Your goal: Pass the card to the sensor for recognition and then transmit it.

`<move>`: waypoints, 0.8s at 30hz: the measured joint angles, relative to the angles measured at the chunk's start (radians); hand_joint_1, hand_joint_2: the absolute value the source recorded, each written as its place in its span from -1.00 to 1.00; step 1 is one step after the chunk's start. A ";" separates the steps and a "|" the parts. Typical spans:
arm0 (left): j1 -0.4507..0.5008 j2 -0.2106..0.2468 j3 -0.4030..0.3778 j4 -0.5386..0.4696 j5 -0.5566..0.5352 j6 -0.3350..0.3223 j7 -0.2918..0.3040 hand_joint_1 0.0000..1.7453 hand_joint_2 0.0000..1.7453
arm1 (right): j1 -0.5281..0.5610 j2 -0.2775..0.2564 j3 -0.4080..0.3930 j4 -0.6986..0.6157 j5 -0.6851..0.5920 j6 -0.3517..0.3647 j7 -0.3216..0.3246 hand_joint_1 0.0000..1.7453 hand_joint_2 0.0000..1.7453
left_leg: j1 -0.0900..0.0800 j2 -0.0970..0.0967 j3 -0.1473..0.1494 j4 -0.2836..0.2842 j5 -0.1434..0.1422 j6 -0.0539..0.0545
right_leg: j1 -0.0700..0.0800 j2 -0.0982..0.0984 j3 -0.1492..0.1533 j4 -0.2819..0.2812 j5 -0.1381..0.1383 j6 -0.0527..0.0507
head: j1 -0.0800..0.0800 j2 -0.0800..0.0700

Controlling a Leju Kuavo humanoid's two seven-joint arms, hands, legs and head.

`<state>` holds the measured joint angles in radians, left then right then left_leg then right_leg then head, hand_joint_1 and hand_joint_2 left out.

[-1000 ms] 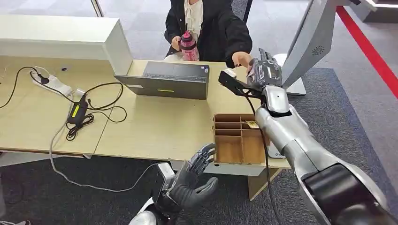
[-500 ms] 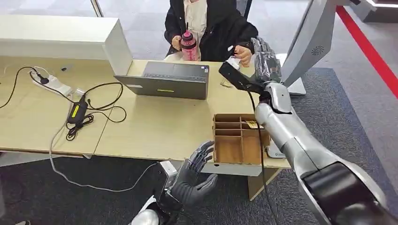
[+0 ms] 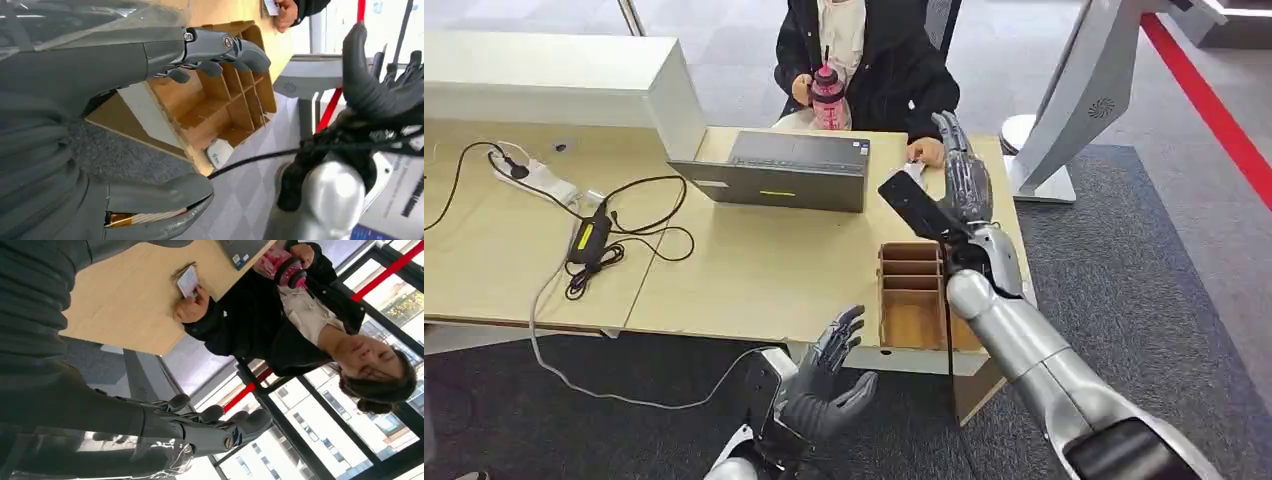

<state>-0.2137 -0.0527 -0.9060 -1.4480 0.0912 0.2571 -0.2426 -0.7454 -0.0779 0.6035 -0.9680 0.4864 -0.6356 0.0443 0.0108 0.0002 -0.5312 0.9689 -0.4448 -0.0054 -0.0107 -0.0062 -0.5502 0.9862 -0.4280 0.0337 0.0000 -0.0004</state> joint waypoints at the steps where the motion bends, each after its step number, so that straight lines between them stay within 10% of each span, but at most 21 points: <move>1: 0.005 0.004 0.001 -0.006 0.000 0.006 0.001 -1.00 1.00 | 0.032 -0.010 0.000 -0.039 0.018 -0.002 0.012 -1.00 1.00 | 0.000 0.000 0.000 0.000 0.000 0.000 | 0.000 0.000 0.000 0.000 0.000 0.000 | 0.000 0.000; 12: 0.045 0.041 0.004 -0.058 -0.008 0.008 0.011 -1.00 1.00 | 0.380 -0.117 -0.036 -0.417 0.562 0.029 0.168 -1.00 1.00 | 0.000 0.000 -0.001 -0.001 0.000 0.000 | 0.000 -0.001 0.000 -0.001 -0.001 0.000 | 0.000 0.000; 24: 0.050 0.045 0.004 -0.065 -0.008 -0.024 0.008 -1.00 1.00 | 0.476 -0.157 -0.082 -0.505 0.905 0.061 0.283 -1.00 1.00 | 0.000 0.000 0.000 -0.001 0.000 0.000 | 0.000 -0.001 0.000 -0.001 0.000 0.000 | 0.000 0.000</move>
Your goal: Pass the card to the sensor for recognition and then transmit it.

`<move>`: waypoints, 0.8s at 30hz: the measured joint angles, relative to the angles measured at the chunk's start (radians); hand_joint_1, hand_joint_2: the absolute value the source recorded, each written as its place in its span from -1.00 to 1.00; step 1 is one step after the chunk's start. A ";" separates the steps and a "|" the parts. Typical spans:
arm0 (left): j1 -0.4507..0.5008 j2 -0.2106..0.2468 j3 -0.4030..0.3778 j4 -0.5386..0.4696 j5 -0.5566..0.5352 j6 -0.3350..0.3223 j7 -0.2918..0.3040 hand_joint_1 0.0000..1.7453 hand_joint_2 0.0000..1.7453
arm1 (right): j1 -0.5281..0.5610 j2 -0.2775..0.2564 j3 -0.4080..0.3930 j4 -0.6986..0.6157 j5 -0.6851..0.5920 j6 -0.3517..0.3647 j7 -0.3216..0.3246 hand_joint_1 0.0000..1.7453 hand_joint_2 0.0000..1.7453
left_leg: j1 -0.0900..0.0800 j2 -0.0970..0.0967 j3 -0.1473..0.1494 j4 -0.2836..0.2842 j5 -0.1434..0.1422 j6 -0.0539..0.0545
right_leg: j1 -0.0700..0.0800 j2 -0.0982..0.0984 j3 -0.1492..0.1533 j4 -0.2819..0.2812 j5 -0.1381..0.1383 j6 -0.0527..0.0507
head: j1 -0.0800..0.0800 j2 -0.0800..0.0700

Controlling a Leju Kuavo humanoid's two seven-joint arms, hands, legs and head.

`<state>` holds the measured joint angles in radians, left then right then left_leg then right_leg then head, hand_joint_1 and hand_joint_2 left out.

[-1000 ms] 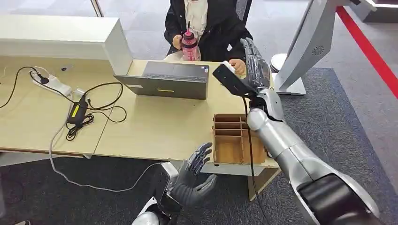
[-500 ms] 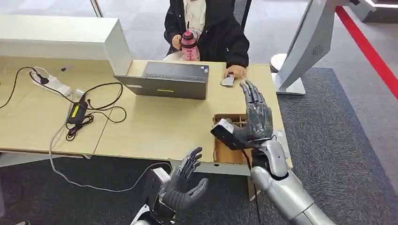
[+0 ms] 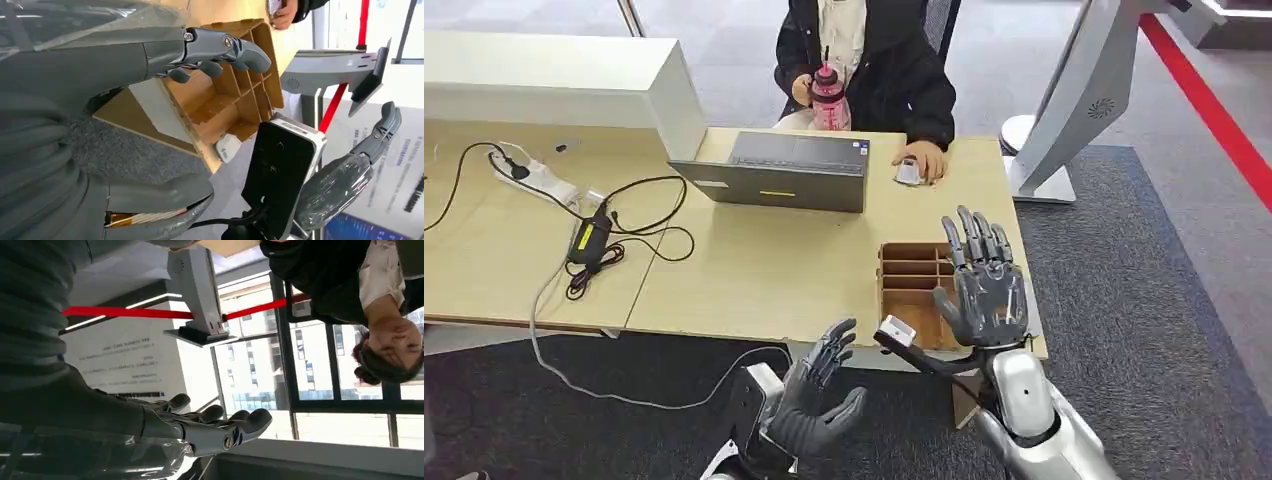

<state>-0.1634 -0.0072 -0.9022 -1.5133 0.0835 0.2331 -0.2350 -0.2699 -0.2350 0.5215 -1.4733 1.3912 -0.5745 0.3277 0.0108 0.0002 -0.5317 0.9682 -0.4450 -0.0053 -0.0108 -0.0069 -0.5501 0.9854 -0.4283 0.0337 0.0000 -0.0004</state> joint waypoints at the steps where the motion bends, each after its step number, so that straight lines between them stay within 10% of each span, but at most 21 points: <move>1: 0.000 0.000 0.000 0.000 0.000 -0.002 0.000 -1.00 1.00 | 0.003 -0.002 -0.003 -0.004 0.004 0.000 0.004 -1.00 1.00 | 0.000 0.000 0.000 0.000 0.000 0.000 | 0.000 0.000 0.000 0.000 0.000 0.000 | 0.000 0.000; 24: 0.001 0.000 -0.001 -0.008 0.016 -0.005 0.001 -1.00 1.00 | 0.001 -0.013 -0.054 0.153 0.068 0.012 0.039 -1.00 1.00 | 0.000 0.000 0.000 0.000 0.000 0.000 | 0.000 0.000 0.000 0.000 0.000 0.000 | 0.000 0.000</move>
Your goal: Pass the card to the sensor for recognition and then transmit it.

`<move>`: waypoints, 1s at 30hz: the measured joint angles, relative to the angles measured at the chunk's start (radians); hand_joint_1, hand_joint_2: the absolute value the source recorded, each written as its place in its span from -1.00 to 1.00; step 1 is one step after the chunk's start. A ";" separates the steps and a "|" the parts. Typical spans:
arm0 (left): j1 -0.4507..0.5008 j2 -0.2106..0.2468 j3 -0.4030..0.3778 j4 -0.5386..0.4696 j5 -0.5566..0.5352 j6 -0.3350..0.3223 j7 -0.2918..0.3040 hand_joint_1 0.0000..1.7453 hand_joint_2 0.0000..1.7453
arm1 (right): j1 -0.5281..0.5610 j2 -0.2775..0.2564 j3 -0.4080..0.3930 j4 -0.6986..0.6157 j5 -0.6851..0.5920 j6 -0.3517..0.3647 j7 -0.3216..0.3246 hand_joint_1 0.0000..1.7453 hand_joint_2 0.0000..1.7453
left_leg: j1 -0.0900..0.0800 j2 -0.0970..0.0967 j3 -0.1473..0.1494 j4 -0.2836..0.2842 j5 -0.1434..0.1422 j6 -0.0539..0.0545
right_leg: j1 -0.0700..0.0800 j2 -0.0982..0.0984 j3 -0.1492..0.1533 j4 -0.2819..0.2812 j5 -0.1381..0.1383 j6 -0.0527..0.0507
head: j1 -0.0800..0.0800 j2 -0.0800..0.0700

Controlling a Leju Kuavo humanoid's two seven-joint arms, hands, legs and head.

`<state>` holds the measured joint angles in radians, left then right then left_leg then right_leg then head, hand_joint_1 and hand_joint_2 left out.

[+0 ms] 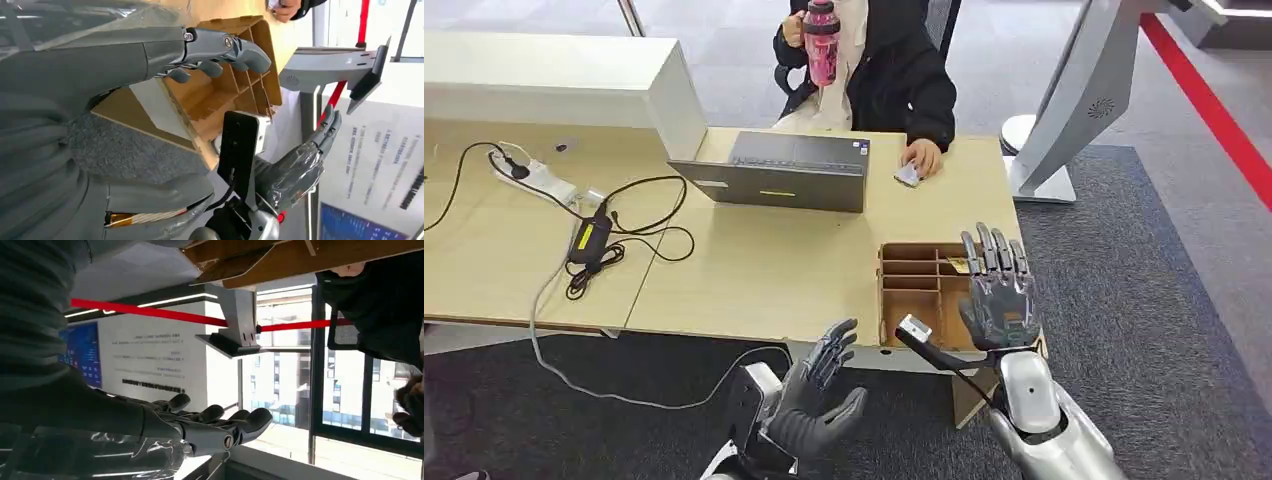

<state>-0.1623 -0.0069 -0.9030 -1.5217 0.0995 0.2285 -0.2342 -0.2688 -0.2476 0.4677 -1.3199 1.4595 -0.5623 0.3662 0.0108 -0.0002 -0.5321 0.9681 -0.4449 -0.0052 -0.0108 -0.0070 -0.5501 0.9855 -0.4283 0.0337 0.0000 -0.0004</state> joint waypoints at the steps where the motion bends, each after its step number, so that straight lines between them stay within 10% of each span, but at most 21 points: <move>1: -0.001 0.000 0.000 0.000 0.001 0.001 0.000 -1.00 1.00 | -0.003 0.001 0.000 0.012 -0.001 -0.004 -0.002 -1.00 1.00 | 0.000 0.000 0.000 0.000 0.000 0.000 | 0.000 0.000 0.000 0.000 0.000 0.000 | 0.000 0.000; 30: -0.011 0.000 -0.003 0.000 0.002 0.010 -0.004 -1.00 1.00 | -0.149 0.060 0.009 0.252 -0.090 -0.077 -0.073 -1.00 1.00 | 0.000 0.000 0.000 0.000 0.000 0.000 | 0.000 0.000 0.000 0.000 0.000 0.000 | 0.000 0.000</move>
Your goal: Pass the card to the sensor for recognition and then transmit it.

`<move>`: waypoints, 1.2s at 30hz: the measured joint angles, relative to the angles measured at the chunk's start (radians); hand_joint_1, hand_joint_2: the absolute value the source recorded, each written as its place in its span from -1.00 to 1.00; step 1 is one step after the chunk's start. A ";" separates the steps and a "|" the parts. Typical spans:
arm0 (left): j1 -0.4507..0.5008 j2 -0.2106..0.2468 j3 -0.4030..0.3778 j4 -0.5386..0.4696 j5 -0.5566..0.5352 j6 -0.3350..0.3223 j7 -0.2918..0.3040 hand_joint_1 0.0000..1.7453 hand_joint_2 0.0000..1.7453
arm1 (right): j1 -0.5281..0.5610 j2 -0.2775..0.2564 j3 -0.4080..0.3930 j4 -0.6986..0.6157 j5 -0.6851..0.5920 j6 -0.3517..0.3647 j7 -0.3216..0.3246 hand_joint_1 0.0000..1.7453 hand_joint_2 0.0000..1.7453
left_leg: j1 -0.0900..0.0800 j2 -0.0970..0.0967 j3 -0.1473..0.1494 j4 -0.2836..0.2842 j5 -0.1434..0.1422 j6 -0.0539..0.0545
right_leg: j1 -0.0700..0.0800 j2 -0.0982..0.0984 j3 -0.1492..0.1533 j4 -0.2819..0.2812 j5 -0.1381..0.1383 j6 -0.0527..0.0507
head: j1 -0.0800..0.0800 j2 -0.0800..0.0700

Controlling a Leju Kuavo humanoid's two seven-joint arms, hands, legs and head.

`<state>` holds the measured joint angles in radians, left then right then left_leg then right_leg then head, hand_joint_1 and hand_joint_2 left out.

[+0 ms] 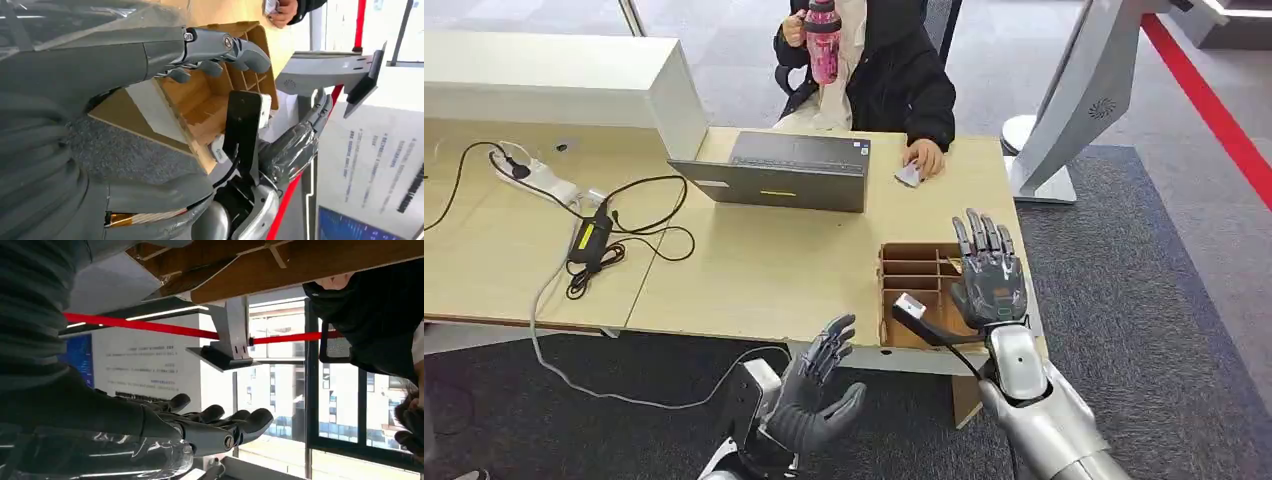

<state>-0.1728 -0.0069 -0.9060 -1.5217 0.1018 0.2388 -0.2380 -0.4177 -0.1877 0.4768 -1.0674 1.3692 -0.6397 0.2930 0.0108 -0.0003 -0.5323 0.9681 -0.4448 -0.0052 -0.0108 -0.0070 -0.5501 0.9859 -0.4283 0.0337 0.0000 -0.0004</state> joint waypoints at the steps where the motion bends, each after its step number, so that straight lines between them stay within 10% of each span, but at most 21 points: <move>1: 0.000 0.000 0.000 0.000 -0.002 -0.003 -0.001 -1.00 1.00 | -0.003 0.001 0.001 0.009 -0.008 -0.003 0.000 -1.00 1.00 | 0.000 0.000 0.000 0.000 0.000 0.000 | 0.000 0.000 0.000 0.000 0.000 0.000 | 0.000 0.000; 25: 0.016 0.006 0.000 -0.005 -0.021 -0.012 0.006 -1.00 1.00 | -0.036 0.014 0.017 0.144 -0.044 -0.032 0.000 -1.00 1.00 | 0.000 0.000 0.000 0.000 0.000 0.000 | 0.000 0.000 0.000 0.000 0.000 0.000 | 0.000 0.000; 26: 0.016 0.006 0.000 -0.007 -0.022 -0.012 0.007 -1.00 1.00 | -0.037 0.015 0.018 0.147 -0.046 -0.033 0.000 -0.70 1.00 | 0.000 0.000 0.000 0.000 0.000 0.000 | 0.000 0.000 0.000 0.000 0.000 0.000 | 0.000 0.000; 28: 0.016 0.007 0.000 -0.009 -0.023 -0.011 0.008 -1.00 1.00 | -0.040 0.015 0.020 0.152 -0.051 -0.033 0.000 0.84 1.00 | 0.000 0.000 0.000 0.000 0.000 0.000 | 0.000 0.000 0.000 0.000 0.000 0.000 | 0.000 0.000; 36: 0.019 0.011 0.000 -0.017 -0.026 -0.005 0.011 -1.00 1.00 | -0.048 0.022 0.024 0.157 -0.077 -0.031 -0.011 1.00 1.00 | 0.000 0.000 0.000 0.000 0.000 0.000 | 0.000 0.000 0.000 0.000 0.000 0.000 | 0.000 0.000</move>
<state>-0.1539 0.0038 -0.9060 -1.5389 0.0755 0.2338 -0.2266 -0.4659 -0.1659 0.5012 -0.9106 1.2924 -0.6702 0.2823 0.0108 -0.0003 -0.5324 0.9681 -0.4448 -0.0052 -0.0108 -0.0070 -0.5501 0.9860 -0.4283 0.0337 0.0000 -0.0004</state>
